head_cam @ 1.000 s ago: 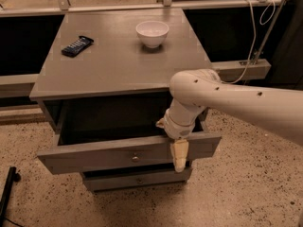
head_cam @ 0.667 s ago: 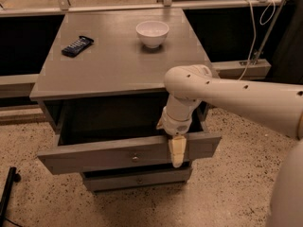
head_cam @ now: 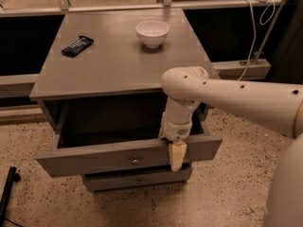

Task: Open top drawer

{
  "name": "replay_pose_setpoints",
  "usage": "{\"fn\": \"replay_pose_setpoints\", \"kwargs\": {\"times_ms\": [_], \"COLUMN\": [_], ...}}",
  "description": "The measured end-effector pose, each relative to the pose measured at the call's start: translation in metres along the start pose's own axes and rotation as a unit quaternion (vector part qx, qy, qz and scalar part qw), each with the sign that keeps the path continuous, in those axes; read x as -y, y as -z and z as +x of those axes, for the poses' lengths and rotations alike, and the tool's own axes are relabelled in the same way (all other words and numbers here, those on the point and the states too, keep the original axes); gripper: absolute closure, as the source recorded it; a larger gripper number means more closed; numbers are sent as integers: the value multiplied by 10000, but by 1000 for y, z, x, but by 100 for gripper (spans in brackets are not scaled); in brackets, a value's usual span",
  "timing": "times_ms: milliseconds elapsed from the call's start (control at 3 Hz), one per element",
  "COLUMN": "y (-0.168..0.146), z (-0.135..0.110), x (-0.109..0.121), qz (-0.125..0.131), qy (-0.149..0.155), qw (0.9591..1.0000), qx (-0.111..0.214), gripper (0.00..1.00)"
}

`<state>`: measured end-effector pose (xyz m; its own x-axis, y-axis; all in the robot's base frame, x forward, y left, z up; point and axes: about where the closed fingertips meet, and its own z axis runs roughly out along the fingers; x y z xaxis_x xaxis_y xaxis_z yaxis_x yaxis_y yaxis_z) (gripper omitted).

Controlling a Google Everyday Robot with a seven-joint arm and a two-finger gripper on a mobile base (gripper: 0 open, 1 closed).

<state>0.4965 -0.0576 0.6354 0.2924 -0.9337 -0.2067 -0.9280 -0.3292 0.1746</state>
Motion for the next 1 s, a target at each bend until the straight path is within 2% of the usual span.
{"fn": "replay_pose_setpoints", "kwargs": {"times_ms": [333, 667, 1000], "y": [16, 38, 69], "z": [-5, -13, -14], "x": [-14, -18, -7], "qz": [45, 140, 421], "qy": [22, 123, 213], "qw": [9998, 9989, 9964], "qx": [-171, -424, -710], "gripper": [7, 0, 24]}}
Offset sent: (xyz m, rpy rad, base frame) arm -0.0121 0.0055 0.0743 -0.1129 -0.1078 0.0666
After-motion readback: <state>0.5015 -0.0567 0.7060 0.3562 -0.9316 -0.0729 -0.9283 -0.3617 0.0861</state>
